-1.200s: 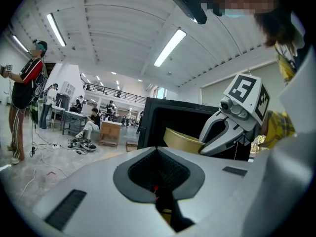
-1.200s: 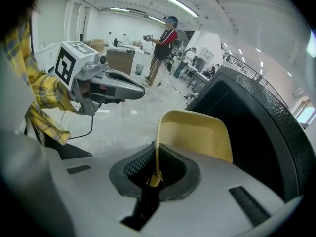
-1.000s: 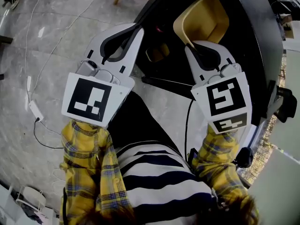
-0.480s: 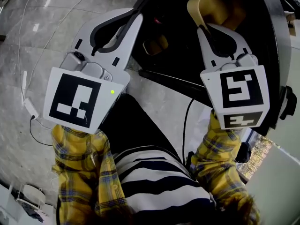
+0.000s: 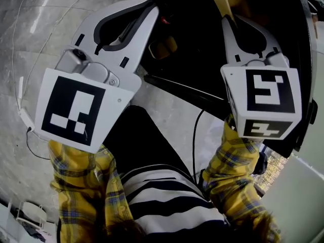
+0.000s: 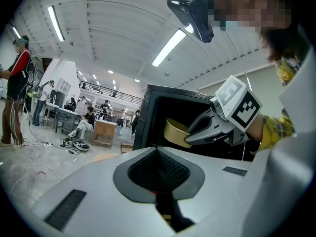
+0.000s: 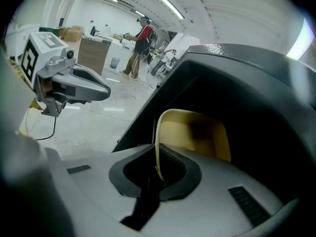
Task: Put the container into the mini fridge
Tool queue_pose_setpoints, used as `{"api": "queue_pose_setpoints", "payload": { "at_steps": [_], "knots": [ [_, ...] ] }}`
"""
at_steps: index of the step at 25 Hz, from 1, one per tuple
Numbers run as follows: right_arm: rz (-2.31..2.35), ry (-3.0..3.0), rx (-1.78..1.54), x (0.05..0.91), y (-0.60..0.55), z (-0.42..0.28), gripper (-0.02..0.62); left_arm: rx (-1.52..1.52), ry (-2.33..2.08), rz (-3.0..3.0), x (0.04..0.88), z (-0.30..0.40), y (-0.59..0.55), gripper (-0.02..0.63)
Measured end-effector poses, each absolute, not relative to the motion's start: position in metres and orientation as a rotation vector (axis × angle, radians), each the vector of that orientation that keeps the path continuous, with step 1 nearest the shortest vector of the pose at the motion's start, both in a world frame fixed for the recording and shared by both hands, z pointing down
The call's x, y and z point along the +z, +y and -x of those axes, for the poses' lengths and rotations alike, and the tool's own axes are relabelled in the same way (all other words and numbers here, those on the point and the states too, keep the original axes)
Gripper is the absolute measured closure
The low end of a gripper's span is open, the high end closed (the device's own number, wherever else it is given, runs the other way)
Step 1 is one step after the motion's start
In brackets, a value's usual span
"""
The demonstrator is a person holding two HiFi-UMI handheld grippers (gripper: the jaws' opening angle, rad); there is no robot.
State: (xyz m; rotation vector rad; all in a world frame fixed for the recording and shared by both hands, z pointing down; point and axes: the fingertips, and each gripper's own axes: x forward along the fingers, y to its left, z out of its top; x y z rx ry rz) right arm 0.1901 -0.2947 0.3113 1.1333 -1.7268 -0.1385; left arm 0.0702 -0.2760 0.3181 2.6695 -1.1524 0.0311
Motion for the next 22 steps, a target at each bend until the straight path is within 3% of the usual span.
{"api": "queue_pose_setpoints", "payload": {
  "at_steps": [11, 22],
  "knots": [
    [-1.242, -1.677, -0.24, 0.317, -0.318, -0.206, 0.558, 0.018, -1.167, -2.66, 0.325, -0.076, -0.292, 0.588],
    [-1.318, -1.689, -0.293, 0.31, -0.326, -0.207, 0.488, -0.006, -1.218, -2.647, 0.318, -0.068, -0.29, 0.588]
  ]
}}
